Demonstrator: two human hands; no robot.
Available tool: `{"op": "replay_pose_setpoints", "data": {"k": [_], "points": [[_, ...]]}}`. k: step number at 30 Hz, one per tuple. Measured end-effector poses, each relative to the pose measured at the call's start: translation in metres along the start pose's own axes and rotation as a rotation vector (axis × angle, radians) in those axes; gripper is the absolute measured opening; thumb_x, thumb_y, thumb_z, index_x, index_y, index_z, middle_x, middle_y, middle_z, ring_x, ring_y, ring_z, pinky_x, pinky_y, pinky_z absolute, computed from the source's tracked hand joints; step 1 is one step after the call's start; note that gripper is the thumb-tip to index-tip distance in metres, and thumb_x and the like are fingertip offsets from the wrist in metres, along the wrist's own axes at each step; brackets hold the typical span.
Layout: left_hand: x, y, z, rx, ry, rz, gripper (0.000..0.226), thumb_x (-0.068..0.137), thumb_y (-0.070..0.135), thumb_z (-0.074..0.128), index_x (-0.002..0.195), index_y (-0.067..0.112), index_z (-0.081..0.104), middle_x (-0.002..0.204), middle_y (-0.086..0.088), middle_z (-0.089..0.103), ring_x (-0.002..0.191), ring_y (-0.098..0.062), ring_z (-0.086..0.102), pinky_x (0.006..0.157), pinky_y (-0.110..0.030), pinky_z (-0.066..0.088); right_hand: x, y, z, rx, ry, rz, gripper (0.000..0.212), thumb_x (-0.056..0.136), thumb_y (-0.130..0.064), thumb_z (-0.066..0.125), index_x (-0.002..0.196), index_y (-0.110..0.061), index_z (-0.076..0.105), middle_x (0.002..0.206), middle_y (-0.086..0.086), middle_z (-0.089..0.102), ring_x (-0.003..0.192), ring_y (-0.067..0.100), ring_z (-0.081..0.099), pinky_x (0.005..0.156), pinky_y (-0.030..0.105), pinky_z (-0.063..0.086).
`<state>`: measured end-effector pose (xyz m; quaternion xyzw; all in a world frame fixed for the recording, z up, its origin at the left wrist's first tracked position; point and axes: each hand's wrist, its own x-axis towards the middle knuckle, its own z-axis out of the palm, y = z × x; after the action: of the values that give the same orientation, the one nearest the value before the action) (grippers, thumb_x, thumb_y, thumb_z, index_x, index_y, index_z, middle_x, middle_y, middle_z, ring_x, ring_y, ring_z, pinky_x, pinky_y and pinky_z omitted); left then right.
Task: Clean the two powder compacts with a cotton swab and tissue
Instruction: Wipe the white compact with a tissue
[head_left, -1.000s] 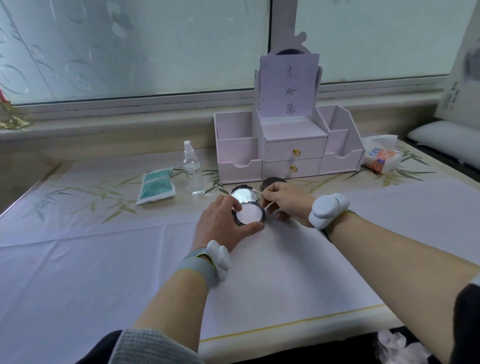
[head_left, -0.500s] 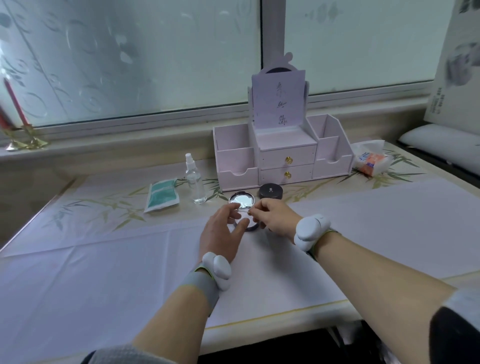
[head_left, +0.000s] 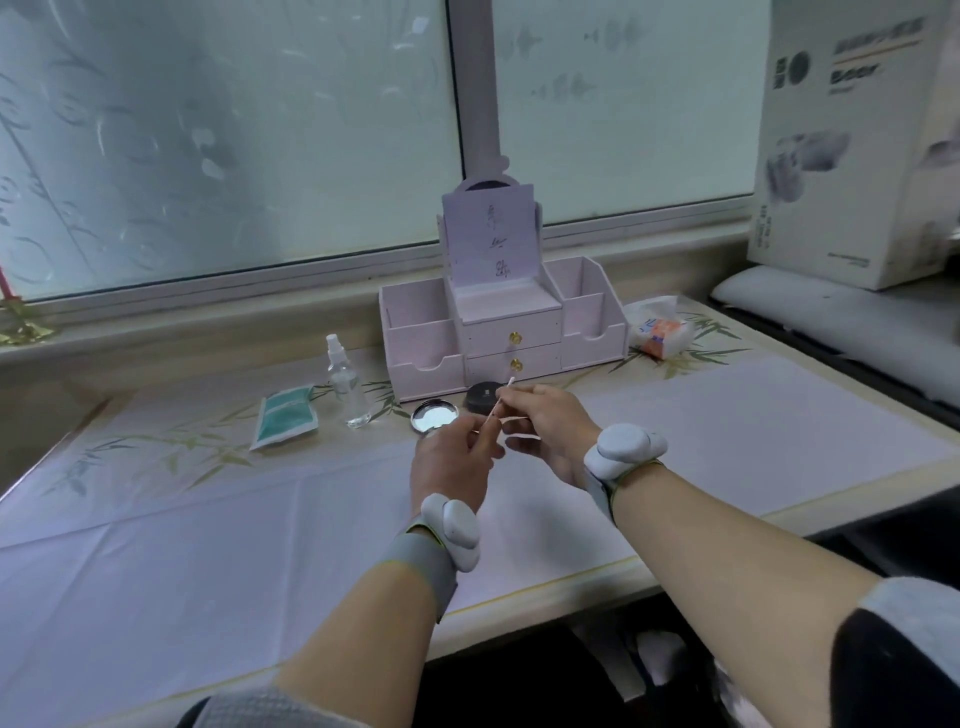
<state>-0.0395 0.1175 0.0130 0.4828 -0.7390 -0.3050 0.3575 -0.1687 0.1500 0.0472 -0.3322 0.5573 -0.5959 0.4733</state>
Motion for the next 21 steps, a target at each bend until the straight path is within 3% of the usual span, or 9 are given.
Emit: {"op": "replay_pose_setpoints", "data": {"k": [9,15,21], "points": [[-0.020,0.086,0.079,-0.054,-0.223,0.098,0.030,0.096,0.054,0.047,0.089,0.037,0.070,0.069,0.021,0.071,0.069,-0.009,0.069,0.073,-0.038,0.059,-0.044,-0.028,-0.104,-0.270,0.336,-0.265,0.009,0.091,-0.021,0.065,0.089,-0.012,0.066,0.078,0.000,0.062,0.067,0.014,0.056,0.060,0.029,0.049],[-0.057,0.139,0.143,-0.132,-0.520,0.184,0.026,0.098,0.042,0.047,0.096,0.032,0.071,0.070,0.012,0.074,0.060,-0.008,0.069,0.064,-0.029,0.057,-0.085,-0.020,-0.184,-0.226,0.628,-0.323,0.009,0.086,-0.020,0.068,0.089,-0.012,0.064,0.081,0.003,0.065,0.066,0.016,0.059,0.059,0.030,0.050],[-0.102,0.167,0.210,-0.216,-0.668,0.136,0.027,0.097,0.035,0.049,0.091,0.020,0.071,0.067,-0.001,0.074,0.055,-0.025,0.070,0.061,-0.037,0.062,-0.128,0.008,-0.255,-0.240,0.917,-0.340,0.019,0.086,-0.029,0.064,0.082,-0.011,0.061,0.076,0.002,0.065,0.063,0.015,0.056,0.064,0.030,0.047]]}}
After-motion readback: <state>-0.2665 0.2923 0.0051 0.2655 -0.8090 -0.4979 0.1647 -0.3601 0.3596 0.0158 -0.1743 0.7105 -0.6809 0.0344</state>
